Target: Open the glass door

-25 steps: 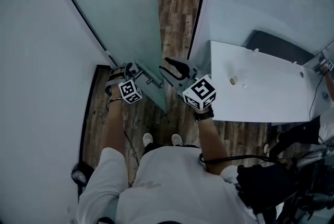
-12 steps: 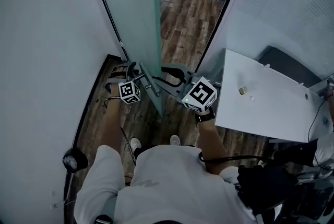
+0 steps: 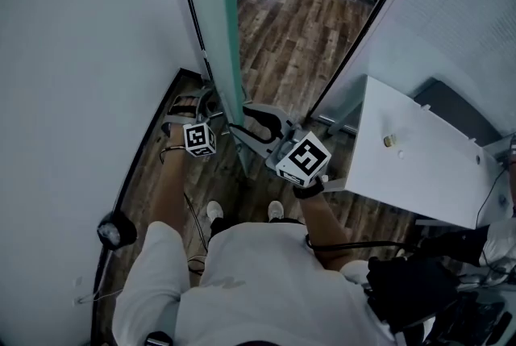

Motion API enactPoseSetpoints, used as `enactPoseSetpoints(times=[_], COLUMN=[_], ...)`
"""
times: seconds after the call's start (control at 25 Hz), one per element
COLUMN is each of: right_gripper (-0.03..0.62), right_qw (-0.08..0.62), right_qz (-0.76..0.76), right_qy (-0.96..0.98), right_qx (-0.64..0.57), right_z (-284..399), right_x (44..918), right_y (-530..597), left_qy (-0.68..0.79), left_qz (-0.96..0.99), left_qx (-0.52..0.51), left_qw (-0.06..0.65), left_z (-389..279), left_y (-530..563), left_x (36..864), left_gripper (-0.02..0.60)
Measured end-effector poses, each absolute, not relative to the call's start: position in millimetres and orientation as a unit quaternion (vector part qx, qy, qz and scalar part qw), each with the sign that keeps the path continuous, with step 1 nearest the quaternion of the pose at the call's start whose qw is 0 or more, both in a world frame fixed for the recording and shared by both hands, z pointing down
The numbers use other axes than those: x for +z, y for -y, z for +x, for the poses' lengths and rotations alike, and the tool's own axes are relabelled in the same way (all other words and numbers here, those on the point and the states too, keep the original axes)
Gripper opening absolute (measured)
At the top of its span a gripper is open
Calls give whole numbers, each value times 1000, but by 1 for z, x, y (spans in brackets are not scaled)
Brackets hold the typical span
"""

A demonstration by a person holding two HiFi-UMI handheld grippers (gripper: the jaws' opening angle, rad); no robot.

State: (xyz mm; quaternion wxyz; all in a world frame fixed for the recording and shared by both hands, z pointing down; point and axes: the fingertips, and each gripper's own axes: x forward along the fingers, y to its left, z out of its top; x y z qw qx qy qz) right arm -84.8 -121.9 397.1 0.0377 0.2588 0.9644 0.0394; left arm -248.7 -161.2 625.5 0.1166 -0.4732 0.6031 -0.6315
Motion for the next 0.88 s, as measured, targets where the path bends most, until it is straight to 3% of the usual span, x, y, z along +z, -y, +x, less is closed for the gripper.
enactPoseSetpoints(times=[0.12,0.2,0.32,0.6,0.88], right_gripper=[156,162,170,176,176], right_qw=[40,42,45,103,73], right_qz=[272,281,290,284,321], right_qy=[-961,-958,-956,-953,-944], right_qx=[33,26,21,16,14], right_z=[-94,-100,-105,-130,-156], right_x=[399,400,401,391,399], right_y=[97,81,63,8,-45], left_qy=[-620,-653,-721,-894,-968], left_qz=[-446,-423,-384,-292,-211], left_qx=[-636,-621,-575,-338,-137], left_qw=[111,89,48,-11,-23], left_z=[-266,-285,-312,-316,-287], left_y=[134,107,56,-65,-155], left_x=[622,615,596,554,511], left_gripper=[196,236,236,236,235])
